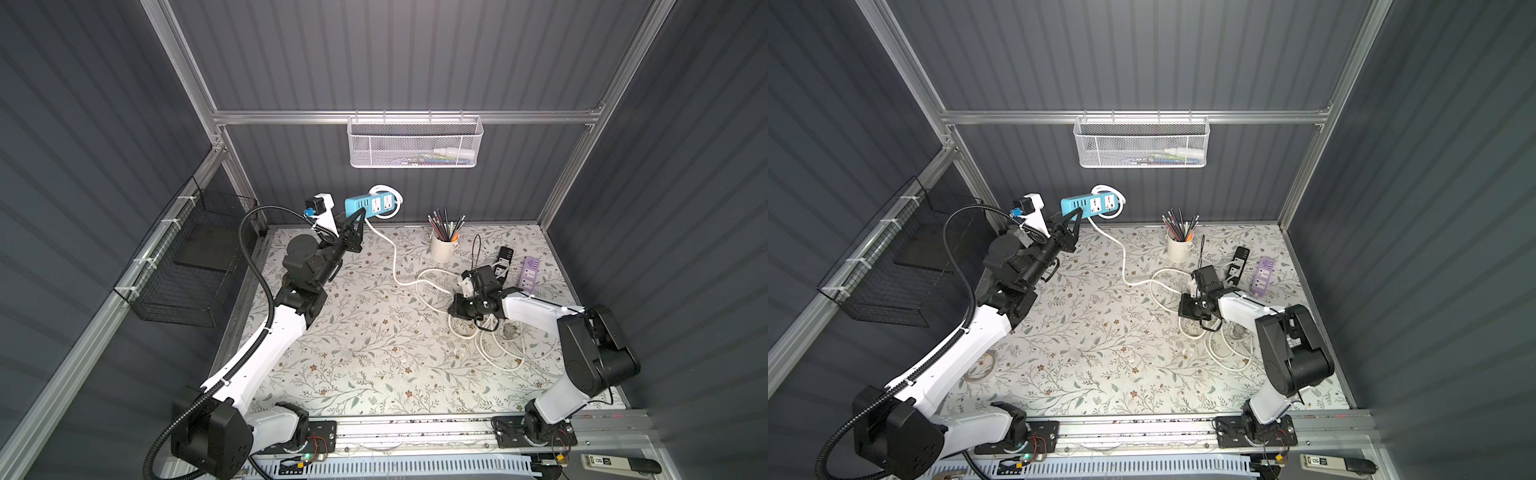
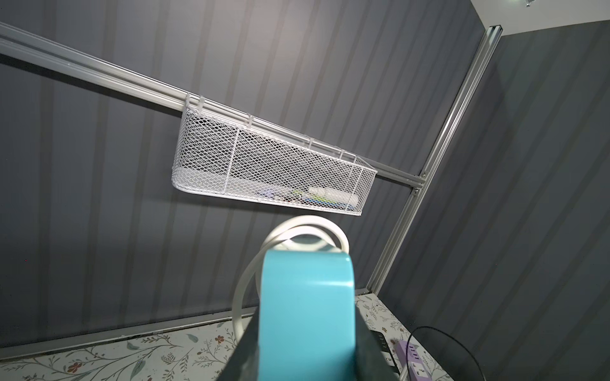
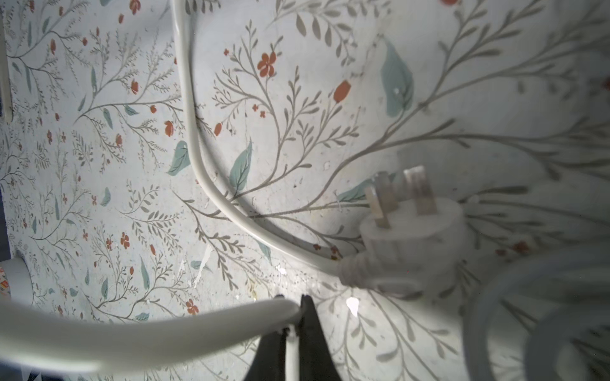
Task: Unwrap the cord wrapped around the power strip
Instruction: Unwrap the power cord from the power strip.
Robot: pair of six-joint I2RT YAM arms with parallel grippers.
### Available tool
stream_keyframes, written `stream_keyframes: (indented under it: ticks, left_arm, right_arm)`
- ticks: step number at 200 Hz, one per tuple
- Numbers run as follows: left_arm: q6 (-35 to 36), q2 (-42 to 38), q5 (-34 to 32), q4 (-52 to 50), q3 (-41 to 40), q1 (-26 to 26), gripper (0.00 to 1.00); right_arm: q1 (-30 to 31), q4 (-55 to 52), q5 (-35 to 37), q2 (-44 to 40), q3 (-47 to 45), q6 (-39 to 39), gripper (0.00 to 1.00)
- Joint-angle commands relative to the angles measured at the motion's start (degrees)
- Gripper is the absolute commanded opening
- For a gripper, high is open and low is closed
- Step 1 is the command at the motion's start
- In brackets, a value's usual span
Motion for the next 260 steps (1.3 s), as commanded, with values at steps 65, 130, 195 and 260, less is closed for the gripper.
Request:
stream_keyframes:
  ticks: [65, 130, 195, 260]
  left_arm:
    - [-0.92, -1.52, 1.37, 3.67, 2.5, 0.71, 0.0]
    - [-5.11, 0.24, 5.5, 6.97, 2.04, 0.74, 0.0]
    - [-7.83, 1.31, 8.76, 8.2, 2.85, 0.75, 0.0]
    - [-10.53, 2.01, 12.11, 6.16, 5.87, 0.72, 0.0]
  right_arm:
    - [4.87, 8.85, 3.35, 6.81, -1.36, 5.04, 0.0]
    - [6.04, 12.63, 4.14, -0.46, -5.68, 3.2, 0.3]
    - [6.72, 11.98, 1.84, -13.82, -6.51, -1.56, 0.92]
    - [6.54, 20.47, 0.03, -21.48, -1.51, -10.69, 0.99]
